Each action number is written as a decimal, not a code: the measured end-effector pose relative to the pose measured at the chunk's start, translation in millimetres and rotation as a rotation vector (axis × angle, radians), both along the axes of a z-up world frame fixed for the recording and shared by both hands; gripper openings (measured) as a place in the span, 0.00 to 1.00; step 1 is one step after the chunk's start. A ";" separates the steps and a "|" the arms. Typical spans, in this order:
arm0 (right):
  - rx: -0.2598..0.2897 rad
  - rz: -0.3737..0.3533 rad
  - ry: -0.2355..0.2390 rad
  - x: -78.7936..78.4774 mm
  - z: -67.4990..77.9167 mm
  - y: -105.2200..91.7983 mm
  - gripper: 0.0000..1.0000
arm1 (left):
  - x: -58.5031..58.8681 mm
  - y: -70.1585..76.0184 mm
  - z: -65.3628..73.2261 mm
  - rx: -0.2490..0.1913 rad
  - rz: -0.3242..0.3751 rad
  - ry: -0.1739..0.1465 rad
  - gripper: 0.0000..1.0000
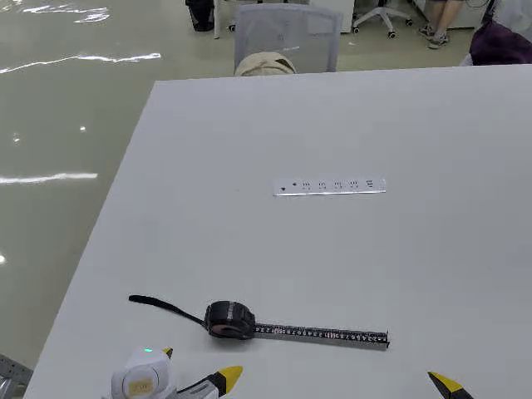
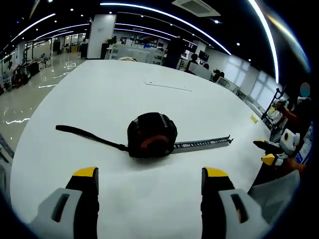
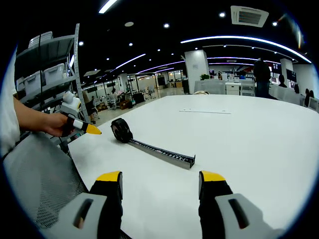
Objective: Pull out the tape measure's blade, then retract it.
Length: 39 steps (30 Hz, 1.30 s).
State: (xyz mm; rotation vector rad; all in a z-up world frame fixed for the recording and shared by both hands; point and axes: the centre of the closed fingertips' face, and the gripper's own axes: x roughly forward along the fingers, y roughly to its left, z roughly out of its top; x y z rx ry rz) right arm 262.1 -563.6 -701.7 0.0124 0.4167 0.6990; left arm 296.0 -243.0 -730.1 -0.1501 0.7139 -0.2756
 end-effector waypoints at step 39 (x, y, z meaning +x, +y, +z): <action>0.014 -0.003 0.000 2.9 -0.9 0.7 0.61 | 34.8 -21.2 -6.9 0.015 0.056 0.004 0.84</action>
